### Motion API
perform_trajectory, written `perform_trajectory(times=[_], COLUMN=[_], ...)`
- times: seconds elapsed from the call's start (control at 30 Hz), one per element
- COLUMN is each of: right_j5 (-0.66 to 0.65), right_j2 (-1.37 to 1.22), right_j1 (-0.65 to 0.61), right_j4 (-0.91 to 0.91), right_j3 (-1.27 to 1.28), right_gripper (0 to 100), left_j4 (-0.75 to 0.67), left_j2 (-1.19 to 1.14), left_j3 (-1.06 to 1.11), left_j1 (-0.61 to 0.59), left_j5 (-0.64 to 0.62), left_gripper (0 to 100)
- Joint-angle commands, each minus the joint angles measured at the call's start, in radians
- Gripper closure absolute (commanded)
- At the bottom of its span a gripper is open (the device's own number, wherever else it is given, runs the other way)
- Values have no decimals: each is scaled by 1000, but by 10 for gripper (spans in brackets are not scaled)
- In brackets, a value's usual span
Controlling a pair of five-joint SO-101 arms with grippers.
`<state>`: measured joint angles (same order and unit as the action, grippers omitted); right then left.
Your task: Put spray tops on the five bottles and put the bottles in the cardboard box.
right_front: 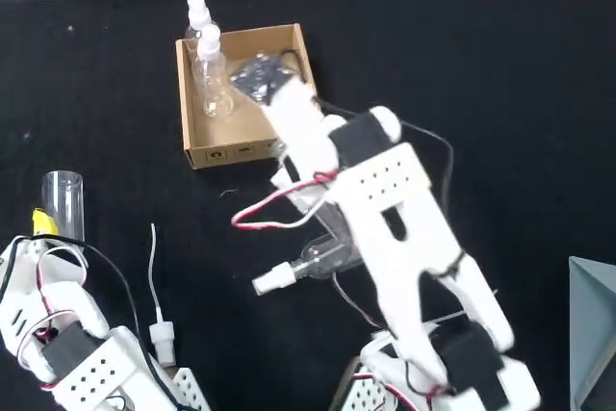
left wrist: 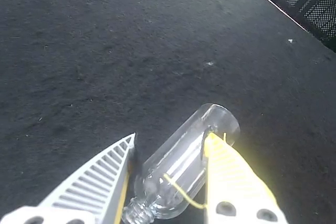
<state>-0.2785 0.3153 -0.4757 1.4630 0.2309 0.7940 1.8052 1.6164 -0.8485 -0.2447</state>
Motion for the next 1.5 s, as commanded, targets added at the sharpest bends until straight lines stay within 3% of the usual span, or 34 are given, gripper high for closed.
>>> perform_trajectory(times=[0.0, 0.2, 0.33, 0.57, 0.77, 1.17, 1.47], right_j5=[49, 94, 126, 199, 261, 261, 261], right_j2=[130, 226, 245, 248, 248, 249, 249], right_j1=[55, 133, 196, 285, 330, 368, 370], right_j4=[-114, -250, -278, -324, -324, -324, -336], right_j3=[79, 202, 211, 214, 214, 211, 214], right_gripper=[907, 907, 907, 907, 907, 907, 908], left_j4=[-5, 2, 6, 8, 49, 195, 382], left_j2=[8, 8, 8, 8, 6, -2, -5], left_j3=[-48, -48, -47, -50, -62, -159, -251], left_j1=[62, 108, 177, 255, 354, 676, 920], left_j5=[-2, 20, 92, 97, 97, 275, 338], left_gripper=[806, 805, 804, 802, 705, 704, 705])
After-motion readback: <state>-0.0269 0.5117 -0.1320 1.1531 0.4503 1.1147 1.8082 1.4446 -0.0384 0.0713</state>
